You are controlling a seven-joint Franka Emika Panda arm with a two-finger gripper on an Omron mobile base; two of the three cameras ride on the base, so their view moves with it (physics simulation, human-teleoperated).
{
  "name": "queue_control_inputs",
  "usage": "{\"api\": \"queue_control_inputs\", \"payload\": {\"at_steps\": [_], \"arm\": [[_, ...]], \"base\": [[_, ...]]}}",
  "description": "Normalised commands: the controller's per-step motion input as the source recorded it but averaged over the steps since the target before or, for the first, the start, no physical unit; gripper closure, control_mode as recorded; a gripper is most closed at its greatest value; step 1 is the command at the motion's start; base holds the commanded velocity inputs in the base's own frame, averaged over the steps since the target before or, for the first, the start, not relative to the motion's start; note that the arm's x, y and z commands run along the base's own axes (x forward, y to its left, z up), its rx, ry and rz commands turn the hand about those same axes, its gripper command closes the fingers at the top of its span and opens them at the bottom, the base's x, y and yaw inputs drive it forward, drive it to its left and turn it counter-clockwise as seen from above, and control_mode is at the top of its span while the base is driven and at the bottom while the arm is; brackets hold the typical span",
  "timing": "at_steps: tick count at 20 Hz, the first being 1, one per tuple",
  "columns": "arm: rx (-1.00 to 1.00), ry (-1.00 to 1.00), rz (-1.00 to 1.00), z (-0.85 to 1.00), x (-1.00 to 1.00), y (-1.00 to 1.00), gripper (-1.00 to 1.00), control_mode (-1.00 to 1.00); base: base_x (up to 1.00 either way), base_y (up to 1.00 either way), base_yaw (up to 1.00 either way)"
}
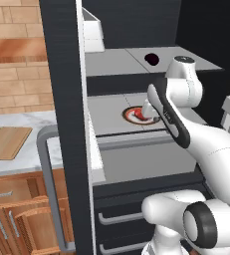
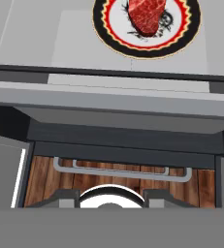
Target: Retrieve the steak from the fridge and place it on the cutting board.
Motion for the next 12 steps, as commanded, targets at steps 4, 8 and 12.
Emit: {"api": "queue_control_inputs", "payload": {"at_steps": [4,8,12], "arm": [[0.00,0.02,0.00,-0.03,0.00,0.00,-1.00,-1.00],[-0.01,0.03,0.00,-0.14,0.01,-0.11,-1.00,-1.00],[0.00,-0.04,0.00,-0.10,0.00,0.00,-1.00,-1.00]], "base": [[0.00,0.00,0.00],[0.00,0.00,0.00],[0.00,0.00,0.00]]}}
